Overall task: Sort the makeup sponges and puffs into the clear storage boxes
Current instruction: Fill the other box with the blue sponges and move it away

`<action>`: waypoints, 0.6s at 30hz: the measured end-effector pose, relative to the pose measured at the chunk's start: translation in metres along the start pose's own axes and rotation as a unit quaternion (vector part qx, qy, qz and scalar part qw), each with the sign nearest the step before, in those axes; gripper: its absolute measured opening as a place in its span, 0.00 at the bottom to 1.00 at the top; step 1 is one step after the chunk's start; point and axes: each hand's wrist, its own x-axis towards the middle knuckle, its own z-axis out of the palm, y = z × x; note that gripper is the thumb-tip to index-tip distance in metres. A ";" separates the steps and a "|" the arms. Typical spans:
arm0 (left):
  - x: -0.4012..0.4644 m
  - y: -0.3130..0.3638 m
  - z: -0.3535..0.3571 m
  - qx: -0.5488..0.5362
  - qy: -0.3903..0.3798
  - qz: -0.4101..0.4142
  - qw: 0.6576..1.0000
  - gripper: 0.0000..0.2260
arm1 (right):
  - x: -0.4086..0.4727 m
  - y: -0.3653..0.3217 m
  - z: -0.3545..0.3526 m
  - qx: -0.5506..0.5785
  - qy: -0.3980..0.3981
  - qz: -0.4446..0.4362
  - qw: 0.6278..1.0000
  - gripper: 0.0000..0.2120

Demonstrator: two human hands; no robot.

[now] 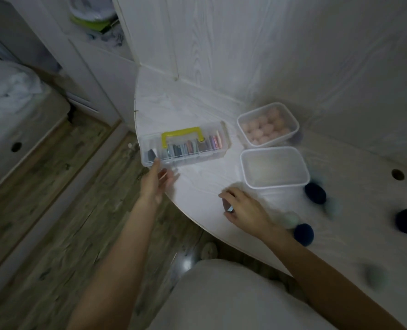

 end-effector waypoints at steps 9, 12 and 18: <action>0.030 -0.001 0.004 -0.068 -0.015 -0.044 0.997 0.15 | 0.033 -0.007 0.006 -0.119 -0.083 0.058 0.988 0.24; 0.024 -0.010 0.003 -0.087 -0.025 -0.042 0.995 0.13 | 0.037 -0.010 0.006 -0.101 -0.080 0.061 0.990 0.23; 0.010 -0.016 0.005 -0.042 -0.020 -0.058 0.997 0.13 | 0.044 -0.007 0.007 -0.087 -0.087 0.068 0.990 0.21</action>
